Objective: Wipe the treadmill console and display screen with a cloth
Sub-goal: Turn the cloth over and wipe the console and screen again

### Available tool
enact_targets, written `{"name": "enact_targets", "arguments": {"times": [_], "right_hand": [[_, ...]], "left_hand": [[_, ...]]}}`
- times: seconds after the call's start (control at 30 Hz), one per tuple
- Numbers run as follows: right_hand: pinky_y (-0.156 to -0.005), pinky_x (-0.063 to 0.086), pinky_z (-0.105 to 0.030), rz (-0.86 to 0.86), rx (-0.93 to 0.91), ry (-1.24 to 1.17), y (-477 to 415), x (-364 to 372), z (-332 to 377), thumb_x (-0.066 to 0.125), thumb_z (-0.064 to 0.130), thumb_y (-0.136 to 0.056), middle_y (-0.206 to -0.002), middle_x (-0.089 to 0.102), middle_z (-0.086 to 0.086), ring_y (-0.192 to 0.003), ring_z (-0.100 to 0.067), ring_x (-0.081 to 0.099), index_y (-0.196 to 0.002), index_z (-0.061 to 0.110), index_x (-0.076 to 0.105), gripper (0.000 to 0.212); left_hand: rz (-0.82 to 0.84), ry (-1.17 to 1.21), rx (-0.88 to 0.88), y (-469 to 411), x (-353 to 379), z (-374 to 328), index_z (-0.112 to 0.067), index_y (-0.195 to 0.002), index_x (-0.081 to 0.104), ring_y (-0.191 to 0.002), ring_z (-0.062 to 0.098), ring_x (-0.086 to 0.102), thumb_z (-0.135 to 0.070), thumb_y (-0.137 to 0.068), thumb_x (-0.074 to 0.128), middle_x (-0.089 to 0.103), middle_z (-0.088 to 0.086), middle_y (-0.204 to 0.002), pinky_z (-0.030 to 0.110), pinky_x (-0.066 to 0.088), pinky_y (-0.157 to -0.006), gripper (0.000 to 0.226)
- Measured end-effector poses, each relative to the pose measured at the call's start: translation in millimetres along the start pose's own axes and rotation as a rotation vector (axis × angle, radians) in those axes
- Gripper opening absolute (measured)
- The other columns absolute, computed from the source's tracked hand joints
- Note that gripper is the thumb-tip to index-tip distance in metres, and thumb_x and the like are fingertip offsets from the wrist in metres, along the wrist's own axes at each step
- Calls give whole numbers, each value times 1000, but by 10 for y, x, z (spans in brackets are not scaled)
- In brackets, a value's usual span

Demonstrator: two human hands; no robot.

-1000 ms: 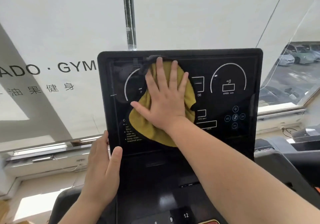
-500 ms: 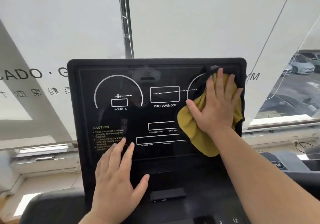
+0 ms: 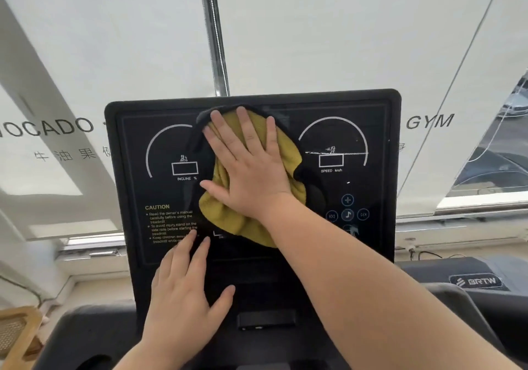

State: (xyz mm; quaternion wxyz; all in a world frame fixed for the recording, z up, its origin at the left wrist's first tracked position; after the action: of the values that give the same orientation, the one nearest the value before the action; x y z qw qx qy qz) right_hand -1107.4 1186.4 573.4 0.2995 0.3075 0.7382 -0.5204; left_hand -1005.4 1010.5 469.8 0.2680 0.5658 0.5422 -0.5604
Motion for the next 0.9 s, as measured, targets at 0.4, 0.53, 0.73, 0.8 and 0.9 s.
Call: {"name": "enact_targets", "arguments": {"times": [0.4, 0.53, 0.73, 0.8, 0.9], "right_hand": [[-122, 2, -69, -33, 902, -200, 576, -137, -1326, 20, 77, -94, -173, -10, -9, -157, -41, -9, -163, 12, 5, 96], [-121, -4, -70, -31, 611, -160, 153, -149, -684, 23, 78, -93, -173, -9, -9, -157, -42, -11, -164, 16, -1, 97], [-119, -3, -73, 17, 68, -9, 3, -20, 18, 29, 78, -94, -174, -4, -2, -158, -39, -8, -165, 23, 7, 93], [-120, 0, -72, -2, -64, 33, 112, 0, -165, 32, 79, -93, -174, 2, 0, -159, -36, -3, -165, 25, 13, 91], [-121, 2, -71, -36, 44, 43, 282, -25, -714, 34, 80, -92, -174, 5, 2, -159, -32, 1, -164, 28, 16, 90]], "left_hand": [[-5, 18, -63, 5, 87, -130, -12, -147, 48, -143, 33, 28, -69, -78, 46, 30, 12, -160, 51, 39, -112, 90], [0, 9, -54, 9, 63, -98, -15, -148, 48, -142, 31, 28, -69, -78, 45, 31, 10, -160, 51, 41, -111, 88], [-5, -3, -63, -14, 17, -87, -17, -145, 51, -139, 32, 34, -67, -77, 47, 35, 8, -158, 56, 43, -108, 84], [-45, 2, -60, -44, -1, -109, -15, -138, 58, -133, 33, 40, -65, -76, 49, 42, 10, -152, 57, 47, -104, 80], [-88, -15, -45, -68, -30, -136, -12, -133, 61, -128, 31, 42, -63, -75, 50, 46, 11, -145, 57, 50, -99, 78]]}}
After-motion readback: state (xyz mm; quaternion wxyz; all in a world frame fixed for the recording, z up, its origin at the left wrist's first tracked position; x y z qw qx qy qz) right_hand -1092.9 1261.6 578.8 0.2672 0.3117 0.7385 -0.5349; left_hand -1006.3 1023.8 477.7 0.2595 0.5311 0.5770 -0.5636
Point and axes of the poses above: each hand's wrist, its own y-axis away from the middle knuckle, its own x-axis out of the palm, z = x × y, the point moved 2 cm from there along -y, towards the middle knuckle
